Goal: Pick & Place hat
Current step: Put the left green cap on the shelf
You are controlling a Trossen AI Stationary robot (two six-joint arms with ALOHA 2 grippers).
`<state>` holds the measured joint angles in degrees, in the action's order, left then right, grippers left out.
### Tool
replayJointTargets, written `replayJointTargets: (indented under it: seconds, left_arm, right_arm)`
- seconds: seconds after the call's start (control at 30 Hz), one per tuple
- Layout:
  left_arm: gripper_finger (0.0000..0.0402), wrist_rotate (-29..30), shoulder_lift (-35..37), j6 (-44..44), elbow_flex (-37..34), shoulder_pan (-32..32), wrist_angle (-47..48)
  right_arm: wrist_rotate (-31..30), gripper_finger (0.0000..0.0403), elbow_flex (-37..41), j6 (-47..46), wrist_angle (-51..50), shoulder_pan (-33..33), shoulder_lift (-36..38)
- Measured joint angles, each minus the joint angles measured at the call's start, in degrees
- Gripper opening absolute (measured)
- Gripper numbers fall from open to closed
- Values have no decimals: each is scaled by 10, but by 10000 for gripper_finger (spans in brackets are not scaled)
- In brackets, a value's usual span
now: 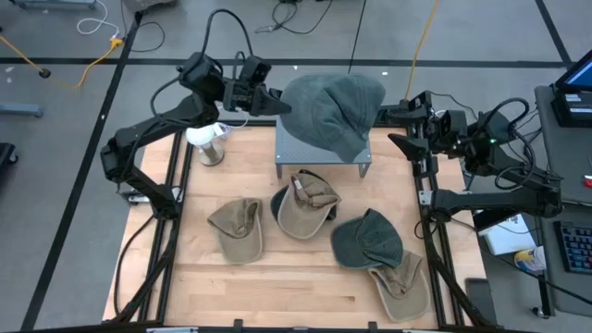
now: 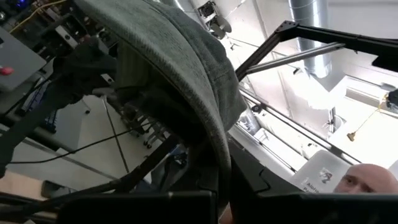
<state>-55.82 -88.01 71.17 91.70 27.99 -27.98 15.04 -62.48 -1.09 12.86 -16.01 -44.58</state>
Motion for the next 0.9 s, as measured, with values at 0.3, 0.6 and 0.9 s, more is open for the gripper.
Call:
replayJointTargets:
  seconds: [0.3, 0.6, 0.9]
  left_arm:
    - [9, -1, 0, -21, 0, 3, -1]
    - [9, 3, 0, -153, 0, -2, 70]
    - [9, 56, 0, -277, 0, -11, 173]
  right_arm:
    - [-52, 185, 0, -143, -1, 0, -1]
    - [-91, 185, 0, -383, -7, 0, -17]
    - [-18, 185, 0, -470, -7, 0, -37]
